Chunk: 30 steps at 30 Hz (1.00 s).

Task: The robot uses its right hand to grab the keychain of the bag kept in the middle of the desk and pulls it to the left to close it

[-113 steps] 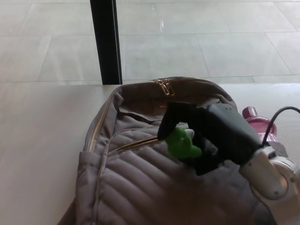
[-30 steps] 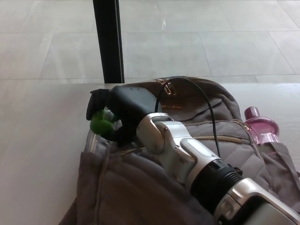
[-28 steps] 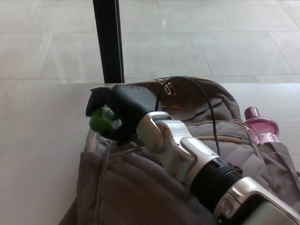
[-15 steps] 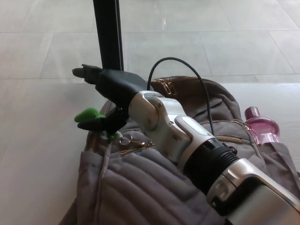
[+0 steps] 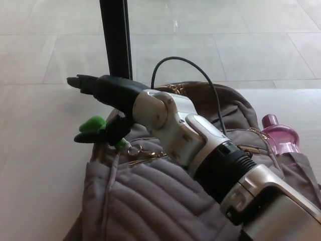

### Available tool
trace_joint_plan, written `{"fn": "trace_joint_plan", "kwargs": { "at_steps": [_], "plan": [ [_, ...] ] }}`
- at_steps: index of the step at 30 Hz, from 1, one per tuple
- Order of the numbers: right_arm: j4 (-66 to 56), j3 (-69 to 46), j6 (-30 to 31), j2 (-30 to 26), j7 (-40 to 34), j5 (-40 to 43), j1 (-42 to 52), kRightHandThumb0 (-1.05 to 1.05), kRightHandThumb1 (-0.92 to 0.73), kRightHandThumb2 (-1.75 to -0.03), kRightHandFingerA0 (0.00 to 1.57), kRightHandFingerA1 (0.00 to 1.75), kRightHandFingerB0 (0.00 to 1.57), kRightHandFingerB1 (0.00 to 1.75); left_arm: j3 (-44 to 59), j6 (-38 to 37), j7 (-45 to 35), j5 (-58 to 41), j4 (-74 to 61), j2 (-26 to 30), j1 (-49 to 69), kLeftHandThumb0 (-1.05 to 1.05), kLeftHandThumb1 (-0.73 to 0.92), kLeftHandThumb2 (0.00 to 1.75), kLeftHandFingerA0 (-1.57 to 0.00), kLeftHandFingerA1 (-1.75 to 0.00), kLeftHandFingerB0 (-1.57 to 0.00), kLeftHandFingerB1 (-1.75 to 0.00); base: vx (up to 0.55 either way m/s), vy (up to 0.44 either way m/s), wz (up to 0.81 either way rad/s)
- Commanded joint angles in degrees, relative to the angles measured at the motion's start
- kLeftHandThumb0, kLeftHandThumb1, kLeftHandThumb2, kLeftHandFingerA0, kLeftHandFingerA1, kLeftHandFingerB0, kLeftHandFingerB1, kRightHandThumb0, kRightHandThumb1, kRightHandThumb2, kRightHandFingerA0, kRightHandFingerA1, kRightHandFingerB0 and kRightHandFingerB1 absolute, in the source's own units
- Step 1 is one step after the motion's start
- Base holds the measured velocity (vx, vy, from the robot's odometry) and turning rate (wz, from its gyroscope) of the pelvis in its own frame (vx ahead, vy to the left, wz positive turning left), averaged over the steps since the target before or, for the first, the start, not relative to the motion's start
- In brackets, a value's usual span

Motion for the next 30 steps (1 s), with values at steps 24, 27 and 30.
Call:
{"fn": "trace_joint_plan", "kwargs": {
  "at_steps": [24, 27, 30],
  "plan": [
    [2.0, -1.6, 8.3, 6.5, 18.9, 8.7, -12.8, -1.05, -0.66, -0.63, 0.0, 0.0, 0.0, 0.0, 2.5, 0.0, -0.8, -0.3, 2.6, 2.9, 4.2, -0.98, 0.92, 0.86, -0.76, -1.25, -0.48, -1.12, 0.0, 0.0, 0.0],
    [2.3, -1.3, 8.1, 6.5, 18.9, 8.9, -12.8, -1.05, -0.66, -0.63, 0.0, 0.0, 0.0, 0.0, 2.5, 0.0, -0.7, -0.3, 2.8, 2.6, 4.2, -0.98, 0.92, 0.86, -0.76, -1.25, -0.48, -1.12, 0.0, 0.0, 0.0],
    [2.6, -1.2, 7.9, 6.5, 18.9, 9.1, -13.0, -1.05, -0.66, -0.63, 0.0, 0.0, 0.0, 0.0, 2.6, -0.1, -0.6, -0.4, 2.8, 2.4, 4.2, -0.98, 0.92, 0.86, -0.76, -1.25, -0.48, -1.12, 0.0, 0.0, 0.0]
  ]
}}
